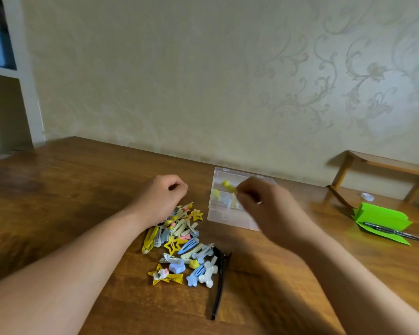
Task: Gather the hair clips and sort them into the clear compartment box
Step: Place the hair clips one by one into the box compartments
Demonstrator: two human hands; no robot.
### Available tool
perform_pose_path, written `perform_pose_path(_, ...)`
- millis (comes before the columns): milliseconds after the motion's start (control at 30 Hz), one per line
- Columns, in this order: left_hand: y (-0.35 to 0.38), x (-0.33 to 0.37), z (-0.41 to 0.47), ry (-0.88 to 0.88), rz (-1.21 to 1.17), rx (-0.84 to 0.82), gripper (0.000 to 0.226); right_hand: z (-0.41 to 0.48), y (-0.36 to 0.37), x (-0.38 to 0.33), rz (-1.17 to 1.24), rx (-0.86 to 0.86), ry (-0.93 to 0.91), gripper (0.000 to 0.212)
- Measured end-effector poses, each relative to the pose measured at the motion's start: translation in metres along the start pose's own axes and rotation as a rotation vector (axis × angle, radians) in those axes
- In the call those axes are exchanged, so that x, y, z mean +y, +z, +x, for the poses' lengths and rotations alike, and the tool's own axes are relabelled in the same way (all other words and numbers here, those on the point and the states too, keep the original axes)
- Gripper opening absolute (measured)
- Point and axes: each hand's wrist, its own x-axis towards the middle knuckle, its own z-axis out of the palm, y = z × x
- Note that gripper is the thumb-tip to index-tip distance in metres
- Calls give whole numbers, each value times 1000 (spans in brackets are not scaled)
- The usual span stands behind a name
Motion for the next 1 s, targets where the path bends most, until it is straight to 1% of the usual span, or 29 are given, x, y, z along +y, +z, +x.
perform_pose_path(33, 0, 0, 0, 0, -11, -2, 23, 8, -10, 9, -1, 50, 79, 9)
perform_pose_path(100, 1, 0, 0, 1, -27, -8, 23, 25, -30, 32, 0, 92, 239, 6)
perform_pose_path(167, 1, 0, 1, -2, -25, -12, 23, 42, -44, 55, -59, 72, 361, 9)
perform_pose_path(233, 0, 1, 1, -10, -20, -12, 23, 55, -49, 74, -154, 17, 426, 12)
perform_pose_path(367, 0, 2, 0, -11, -11, -12, 24, 72, -41, 95, -356, -112, 490, 10)
perform_pose_path(467, -1, 3, 0, -10, -6, -16, 25, 83, -32, 103, -472, -188, 525, 25)
perform_pose_path(533, -1, 3, 0, -11, -4, -19, 26, 87, -30, 105, -517, -217, 526, 27)
perform_pose_path(700, -1, 5, -1, -5, 11, -16, 25, 88, -32, 98, -579, -255, 510, 23)
perform_pose_path(767, -1, 4, 0, -3, 18, -13, 25, 84, -33, 96, -554, -228, 511, 23)
perform_pose_path(833, -1, 4, 0, -5, 15, -10, 24, 76, -34, 92, -513, -154, 499, 21)
perform_pose_path(900, -1, 5, -1, -7, 17, -12, 23, 64, -36, 80, -463, -44, 463, 19)
perform_pose_path(1000, -1, 5, -1, -11, 26, -20, 24, 41, -32, 52, -280, 139, 354, 19)
